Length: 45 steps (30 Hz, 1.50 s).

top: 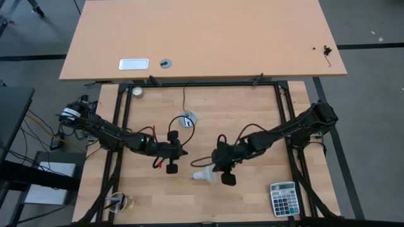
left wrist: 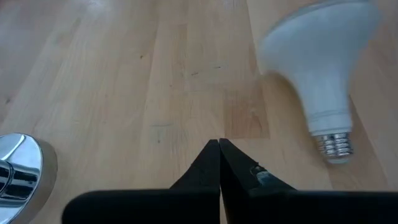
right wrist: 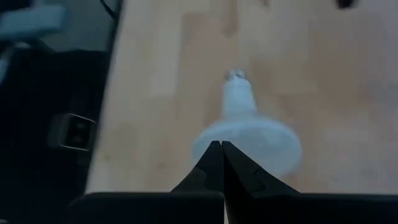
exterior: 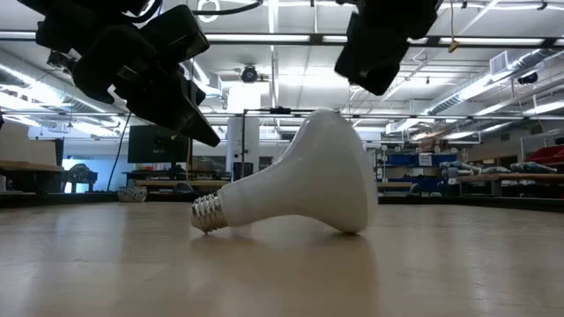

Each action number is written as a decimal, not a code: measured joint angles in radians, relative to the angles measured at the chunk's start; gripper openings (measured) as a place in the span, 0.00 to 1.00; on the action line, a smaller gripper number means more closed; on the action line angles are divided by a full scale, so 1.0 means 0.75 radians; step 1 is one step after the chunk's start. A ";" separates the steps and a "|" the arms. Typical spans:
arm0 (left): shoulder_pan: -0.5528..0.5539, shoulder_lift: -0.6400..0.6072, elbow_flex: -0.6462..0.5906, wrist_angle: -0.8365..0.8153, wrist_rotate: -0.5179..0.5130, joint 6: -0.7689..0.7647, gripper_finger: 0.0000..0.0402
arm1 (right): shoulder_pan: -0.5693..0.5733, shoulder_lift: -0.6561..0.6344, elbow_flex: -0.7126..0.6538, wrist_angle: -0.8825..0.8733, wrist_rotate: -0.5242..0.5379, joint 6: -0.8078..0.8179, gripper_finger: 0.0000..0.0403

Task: Screw lightbulb
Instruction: Insert the white light bulb into the silver lamp

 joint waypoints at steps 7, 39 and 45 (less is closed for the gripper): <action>0.000 0.000 0.000 -0.001 0.000 -0.001 0.00 | 0.045 0.000 -0.003 0.012 0.017 0.037 0.01; -0.144 -0.117 0.001 -0.218 -0.011 -0.146 0.00 | -0.054 0.000 -0.002 0.187 -0.001 -0.172 0.01; -0.300 -0.329 0.038 -0.421 -0.092 -0.355 0.00 | -0.085 0.021 0.000 0.298 -0.018 -0.251 0.01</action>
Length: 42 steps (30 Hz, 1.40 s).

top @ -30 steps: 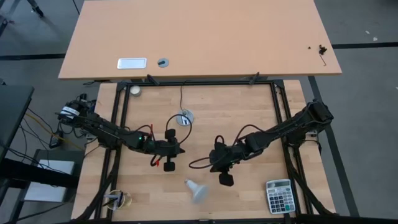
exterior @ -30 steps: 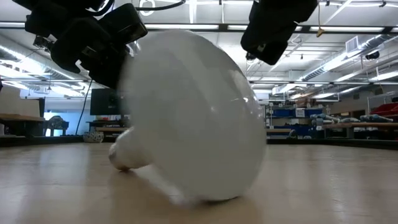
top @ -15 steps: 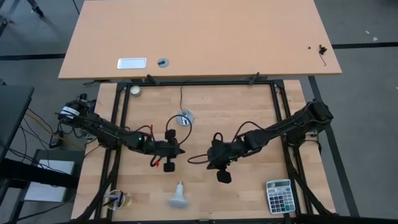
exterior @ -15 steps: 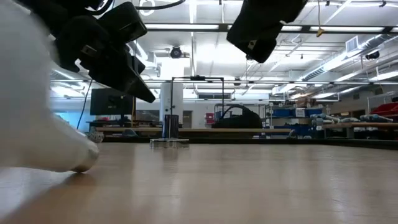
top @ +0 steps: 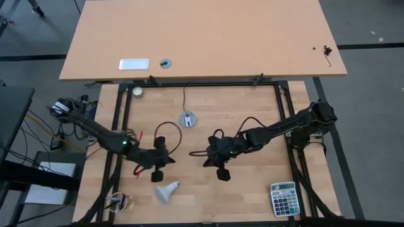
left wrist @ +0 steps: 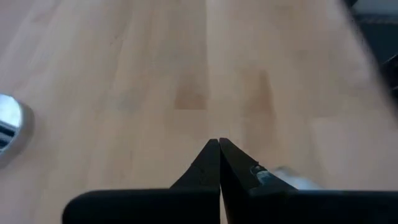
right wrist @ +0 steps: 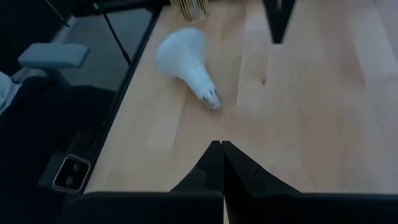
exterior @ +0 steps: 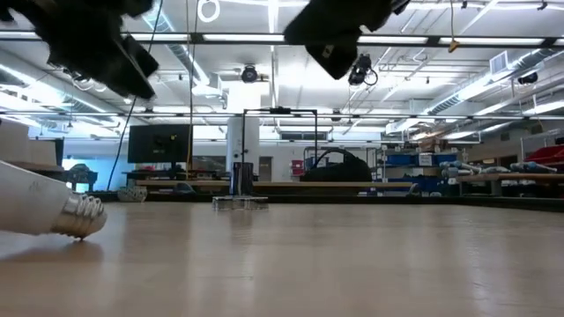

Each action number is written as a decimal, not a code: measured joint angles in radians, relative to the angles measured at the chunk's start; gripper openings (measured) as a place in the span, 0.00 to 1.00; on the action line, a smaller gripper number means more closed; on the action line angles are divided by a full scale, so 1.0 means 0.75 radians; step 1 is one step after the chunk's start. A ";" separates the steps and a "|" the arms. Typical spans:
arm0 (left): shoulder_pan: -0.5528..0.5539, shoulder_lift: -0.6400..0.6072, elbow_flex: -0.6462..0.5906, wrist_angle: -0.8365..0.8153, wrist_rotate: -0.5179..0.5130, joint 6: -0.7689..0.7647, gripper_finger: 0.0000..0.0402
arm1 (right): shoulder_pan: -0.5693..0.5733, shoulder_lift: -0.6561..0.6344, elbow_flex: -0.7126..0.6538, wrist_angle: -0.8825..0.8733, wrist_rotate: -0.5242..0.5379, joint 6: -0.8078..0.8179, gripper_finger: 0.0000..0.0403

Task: Screw lightbulb
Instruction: Insert the white light bulb into the silver lamp

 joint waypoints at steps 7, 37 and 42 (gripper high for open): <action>-0.177 -0.096 0.029 -0.281 -0.119 -0.231 0.00 | -0.059 0.180 0.041 0.230 -0.084 -0.035 0.02; -0.489 0.109 0.000 -0.471 -0.303 -0.727 0.00 | -0.107 0.901 0.781 -0.033 0.266 0.353 0.54; -0.489 0.121 0.001 -0.433 -0.313 -0.739 0.00 | -0.128 0.898 0.783 -0.061 0.311 0.355 0.55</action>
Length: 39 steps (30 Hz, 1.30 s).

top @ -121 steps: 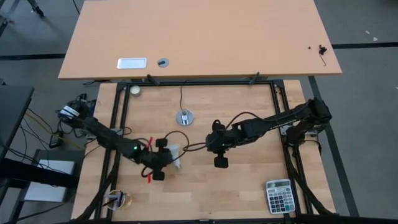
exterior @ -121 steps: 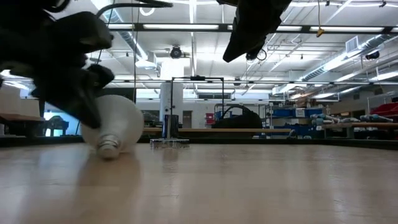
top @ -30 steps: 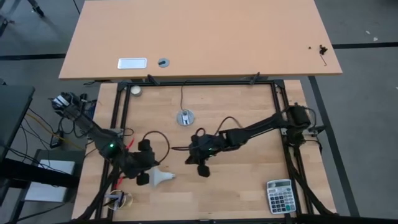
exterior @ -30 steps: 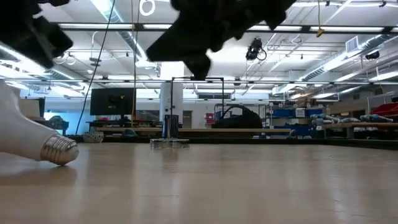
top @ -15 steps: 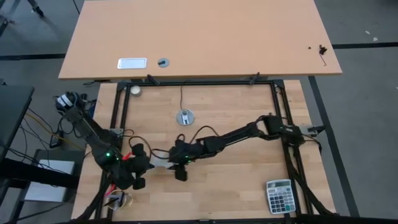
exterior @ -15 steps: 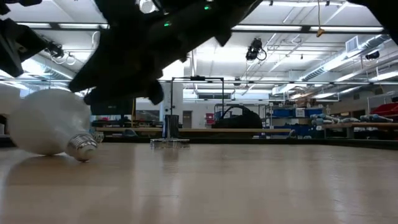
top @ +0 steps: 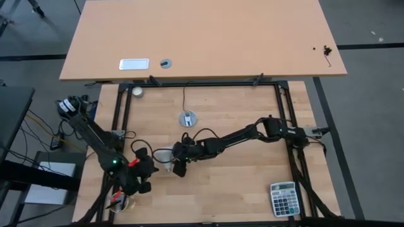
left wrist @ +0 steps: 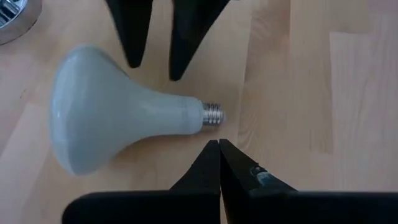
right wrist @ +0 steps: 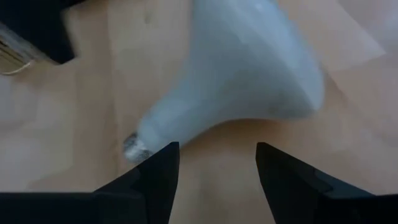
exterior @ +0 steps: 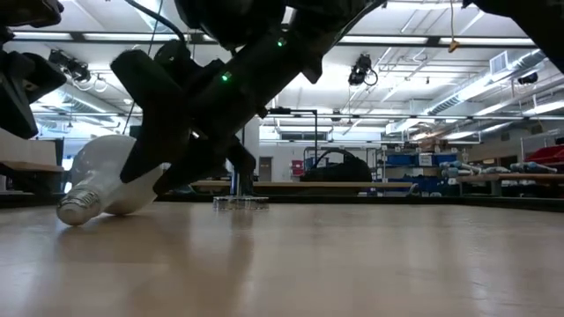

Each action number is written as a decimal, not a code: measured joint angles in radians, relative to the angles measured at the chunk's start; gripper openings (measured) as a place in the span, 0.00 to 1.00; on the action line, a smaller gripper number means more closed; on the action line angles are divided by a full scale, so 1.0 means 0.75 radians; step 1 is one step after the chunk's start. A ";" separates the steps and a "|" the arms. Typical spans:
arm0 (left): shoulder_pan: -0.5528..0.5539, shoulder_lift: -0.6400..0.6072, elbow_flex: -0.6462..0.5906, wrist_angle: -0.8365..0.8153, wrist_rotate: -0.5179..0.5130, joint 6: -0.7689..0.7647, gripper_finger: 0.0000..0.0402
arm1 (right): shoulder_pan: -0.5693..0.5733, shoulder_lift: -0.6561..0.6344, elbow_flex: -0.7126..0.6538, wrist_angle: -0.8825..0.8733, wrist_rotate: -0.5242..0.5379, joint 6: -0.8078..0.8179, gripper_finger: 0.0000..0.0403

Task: Screw lightbulb
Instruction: Insert the white light bulb into the silver lamp

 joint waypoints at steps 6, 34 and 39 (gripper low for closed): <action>0.000 0.054 -0.057 0.050 0.006 -0.096 0.00 | -0.010 -0.018 0.000 -0.045 -0.005 -0.031 0.55; 0.198 0.360 -0.253 0.837 -0.095 0.250 0.00 | -0.049 -0.075 -0.002 -0.329 -0.111 -0.054 0.55; 0.248 0.381 -0.254 0.874 -0.119 0.307 0.00 | -0.050 -0.080 -0.002 -0.295 -0.160 -0.033 0.55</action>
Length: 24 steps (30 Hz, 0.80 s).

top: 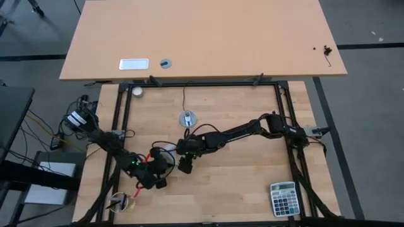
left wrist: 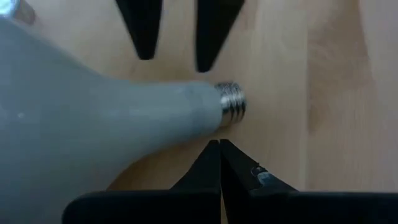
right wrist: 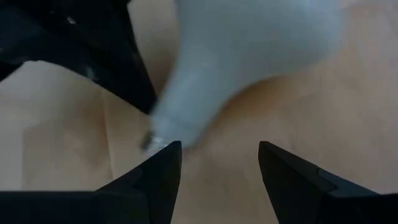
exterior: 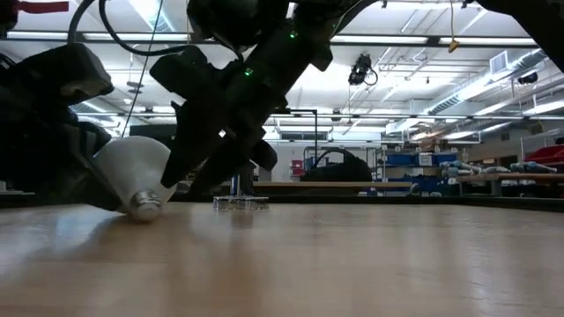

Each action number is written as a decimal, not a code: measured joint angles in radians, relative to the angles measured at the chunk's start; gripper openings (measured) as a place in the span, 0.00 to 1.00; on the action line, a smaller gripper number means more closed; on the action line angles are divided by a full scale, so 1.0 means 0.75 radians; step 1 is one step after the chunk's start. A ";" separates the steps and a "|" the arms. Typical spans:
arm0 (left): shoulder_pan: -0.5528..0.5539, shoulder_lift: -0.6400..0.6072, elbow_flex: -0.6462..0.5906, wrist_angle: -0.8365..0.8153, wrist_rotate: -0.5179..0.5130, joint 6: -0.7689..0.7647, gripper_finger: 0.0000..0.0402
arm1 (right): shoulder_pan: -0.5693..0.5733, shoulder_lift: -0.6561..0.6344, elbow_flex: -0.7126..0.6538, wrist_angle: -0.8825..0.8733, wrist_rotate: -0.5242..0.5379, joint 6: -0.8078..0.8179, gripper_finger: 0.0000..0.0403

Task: Screw lightbulb
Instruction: Insert the white light bulb into the silver lamp

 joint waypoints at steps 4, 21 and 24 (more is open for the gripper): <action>0.034 0.000 -0.001 0.038 -0.016 0.068 0.00 | -0.003 0.000 0.000 0.048 -0.009 0.041 0.55; 0.121 0.000 -0.001 0.153 -0.016 0.264 0.00 | -0.004 0.011 -0.023 0.162 0.100 0.035 0.61; 0.122 0.000 -0.001 0.188 -0.015 0.287 0.00 | -0.005 0.011 -0.023 0.165 0.100 0.002 0.62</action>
